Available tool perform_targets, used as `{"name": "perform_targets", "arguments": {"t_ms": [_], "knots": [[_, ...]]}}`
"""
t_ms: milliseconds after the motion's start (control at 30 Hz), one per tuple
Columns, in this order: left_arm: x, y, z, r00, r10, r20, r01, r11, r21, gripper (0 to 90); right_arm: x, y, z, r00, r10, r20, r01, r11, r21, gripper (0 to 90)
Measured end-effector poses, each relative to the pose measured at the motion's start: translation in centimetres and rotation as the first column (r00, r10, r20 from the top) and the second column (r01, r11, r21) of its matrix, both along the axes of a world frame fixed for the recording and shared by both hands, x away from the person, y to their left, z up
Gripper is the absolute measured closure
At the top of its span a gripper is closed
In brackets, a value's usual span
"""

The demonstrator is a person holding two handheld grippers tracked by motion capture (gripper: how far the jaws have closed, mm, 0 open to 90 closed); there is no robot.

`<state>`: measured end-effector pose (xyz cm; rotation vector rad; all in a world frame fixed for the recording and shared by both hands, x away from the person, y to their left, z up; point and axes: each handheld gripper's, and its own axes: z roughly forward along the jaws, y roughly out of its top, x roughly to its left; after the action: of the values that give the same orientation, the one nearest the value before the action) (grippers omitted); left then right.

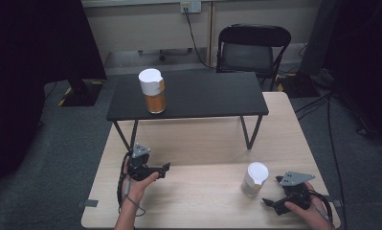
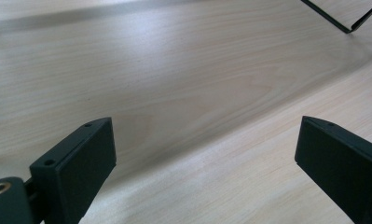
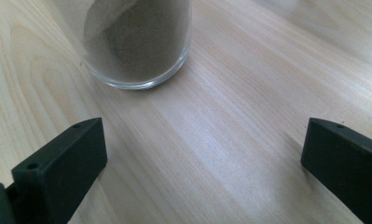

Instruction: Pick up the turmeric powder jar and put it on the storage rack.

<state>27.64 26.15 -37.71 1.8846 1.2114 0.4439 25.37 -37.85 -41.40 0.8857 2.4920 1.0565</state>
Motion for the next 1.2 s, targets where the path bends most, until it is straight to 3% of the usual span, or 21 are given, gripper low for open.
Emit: {"name": "perform_targets", "arguments": {"t_ms": [367,1200], "knots": [[-0.2,-0.3,-0.8,0.9998,-0.007,-0.016,0.008,0.9986,0.053,4.8,0.0,0.0,0.0,1.0000,0.000,0.000,0.000,1.0000,0.000,0.0],[-0.2,-0.5,-2.0,0.9982,-0.020,-0.057,0.027,0.9923,0.121,4.3,0.0,0.0,0.0,1.0000,0.000,0.000,0.000,1.0000,0.000,0.0]]}}
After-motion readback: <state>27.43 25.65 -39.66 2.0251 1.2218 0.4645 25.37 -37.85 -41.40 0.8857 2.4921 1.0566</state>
